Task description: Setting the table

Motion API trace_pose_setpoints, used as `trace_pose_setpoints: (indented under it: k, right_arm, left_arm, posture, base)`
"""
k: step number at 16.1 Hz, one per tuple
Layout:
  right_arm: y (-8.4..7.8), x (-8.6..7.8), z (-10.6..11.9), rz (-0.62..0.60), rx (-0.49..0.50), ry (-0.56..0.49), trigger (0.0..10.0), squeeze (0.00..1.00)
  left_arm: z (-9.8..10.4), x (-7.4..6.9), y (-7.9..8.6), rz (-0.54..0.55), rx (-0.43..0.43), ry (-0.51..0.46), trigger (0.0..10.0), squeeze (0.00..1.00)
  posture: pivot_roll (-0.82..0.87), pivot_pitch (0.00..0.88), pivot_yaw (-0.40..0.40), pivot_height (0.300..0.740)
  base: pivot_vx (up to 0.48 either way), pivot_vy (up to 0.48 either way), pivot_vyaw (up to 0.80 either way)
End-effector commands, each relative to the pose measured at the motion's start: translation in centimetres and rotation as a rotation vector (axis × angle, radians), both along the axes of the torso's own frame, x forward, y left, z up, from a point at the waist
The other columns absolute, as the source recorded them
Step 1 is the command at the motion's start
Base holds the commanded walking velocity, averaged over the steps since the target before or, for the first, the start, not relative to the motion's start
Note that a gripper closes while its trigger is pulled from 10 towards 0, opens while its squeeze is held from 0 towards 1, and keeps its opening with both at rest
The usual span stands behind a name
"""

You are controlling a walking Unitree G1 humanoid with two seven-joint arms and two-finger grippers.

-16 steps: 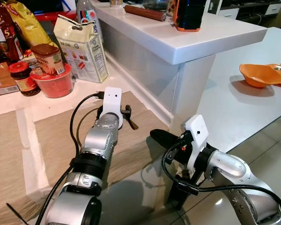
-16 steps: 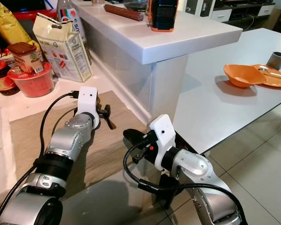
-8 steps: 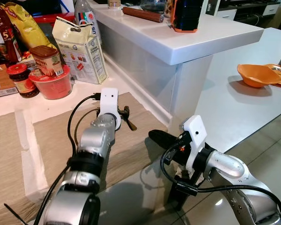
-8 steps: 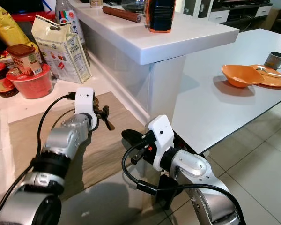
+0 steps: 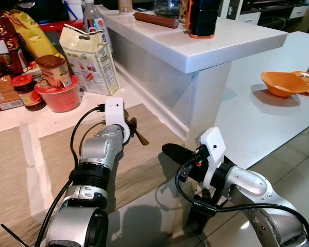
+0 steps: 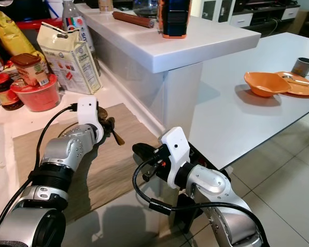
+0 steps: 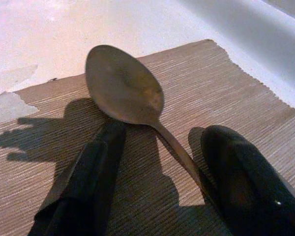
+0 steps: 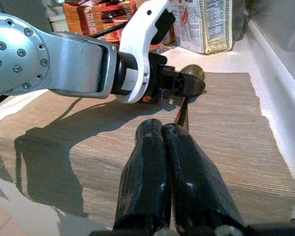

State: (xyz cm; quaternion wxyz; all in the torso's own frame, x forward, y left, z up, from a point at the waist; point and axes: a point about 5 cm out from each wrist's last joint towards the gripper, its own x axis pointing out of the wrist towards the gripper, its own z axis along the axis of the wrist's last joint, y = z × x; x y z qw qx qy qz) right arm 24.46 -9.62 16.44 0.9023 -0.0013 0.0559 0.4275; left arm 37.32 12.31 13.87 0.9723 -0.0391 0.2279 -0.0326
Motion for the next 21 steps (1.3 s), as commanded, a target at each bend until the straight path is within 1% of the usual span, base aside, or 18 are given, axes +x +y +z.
trace_pose_setpoints:
  k: [1,2,3,4,5,7,9,10,14,16,17,18,19,21]
  right_arm:
    - [0.1,0.1,0.0,0.005,0.001,-0.005,10.0,0.0]
    - [0.2,0.1,0.0,0.005,0.001,-0.004,10.0,0.0]
    - [0.2,0.1,0.0,0.006,0.001,-0.004,10.0,0.0]
    - [0.2,0.1,-0.1,0.006,0.001,-0.003,10.0,0.0]
    - [0.2,0.1,0.0,0.004,0.002,-0.004,10.0,0.0]
    - [0.2,0.2,-0.1,0.001,0.001,-0.002,10.0,0.0]
    - [0.2,0.2,-0.2,0.0,0.0,0.0,10.0,0.0]
    - [0.2,0.2,-0.2,0.002,-0.001,0.001,10.0,0.0]
    - [0.3,0.2,-0.3,0.008,-0.002,0.004,10.0,0.0]
    - [0.3,0.3,-0.3,0.009,-0.003,0.003,10.0,0.0]
    - [0.3,0.3,-0.3,0.011,-0.003,0.002,10.0,0.0]
    - [0.4,0.3,-0.3,0.012,-0.003,0.002,10.0,0.0]
    - [0.5,0.3,-0.3,0.015,-0.003,0.001,10.0,0.0]
    - [0.5,0.1,-0.1,0.017,-0.002,-0.003,10.0,0.0]
  left_arm:
    - [-5.1,-2.2,-0.1,-0.023,0.037,0.229,0.0,0.0]
    - [-5.0,-2.1,-0.1,-0.031,0.053,0.219,0.0,0.0]
    - [-4.7,-2.0,0.0,-0.039,0.1,0.181,0.0,0.0]
    - [-4.1,-1.8,0.1,-0.036,0.125,0.136,0.0,0.0]
    - [-2.9,-1.4,0.3,-0.031,0.134,0.073,0.0,0.0]
    - [1.3,-0.8,0.4,-0.026,0.152,-0.101,0.0,0.0]
    - [4.2,-0.7,0.8,-0.01,0.14,-0.211,0.0,0.0]
    - [4.8,-0.8,1.0,0.0,0.13,-0.231,0.0,0.0]
    - [5.3,-1.4,1.2,0.024,0.126,-0.252,0.0,0.0]
    - [5.6,-1.5,0.6,-0.013,0.168,-0.27,0.0,0.0]
    - [5.3,-1.6,0.2,-0.038,0.161,-0.264,8.1,0.0]
    - [5.2,-1.6,0.1,-0.032,0.166,-0.263,10.0,0.0]
    - [4.6,-1.3,0.0,-0.007,0.141,-0.25,10.0,1.0]
    - [3.7,-0.8,-0.2,0.015,0.145,-0.232,10.0,1.0]
  posture:
    - [-0.08,0.0,0.024,0.732]
    - [-0.08,0.0,0.024,0.732]
    - [-0.08,0.0,0.024,0.732]
    - [-0.08,0.0,0.024,0.732]
    - [-0.08,0.0,0.024,0.732]
    - [-0.08,0.0,0.022,0.732]
    - [-0.07,0.0,0.019,0.732]
    - [-0.07,0.0,0.017,0.732]
    - [-0.07,0.0,0.013,0.732]
    - [-0.06,0.0,0.011,0.732]
    - [-0.06,0.0,0.011,0.732]
    - [-0.06,0.0,0.011,0.732]
    - [-0.07,0.0,0.009,0.732]
    - [-0.07,0.0,0.01,0.732]
  base:
    - [0.0,0.0,0.0]
    - [0.0,0.0,0.0]
    - [0.0,0.0,0.0]
    - [0.0,0.0,0.0]
    - [0.0,0.0,0.0]
    - [0.0,0.0,0.0]
    - [0.0,0.0,0.0]
    - [0.0,0.0,0.0]
    - [0.0,0.0,0.0]
    - [0.0,0.0,0.0]
    - [0.0,0.0,0.0]
    - [0.0,0.0,0.0]
    - [0.0,0.0,0.0]
    - [0.0,0.0,0.0]
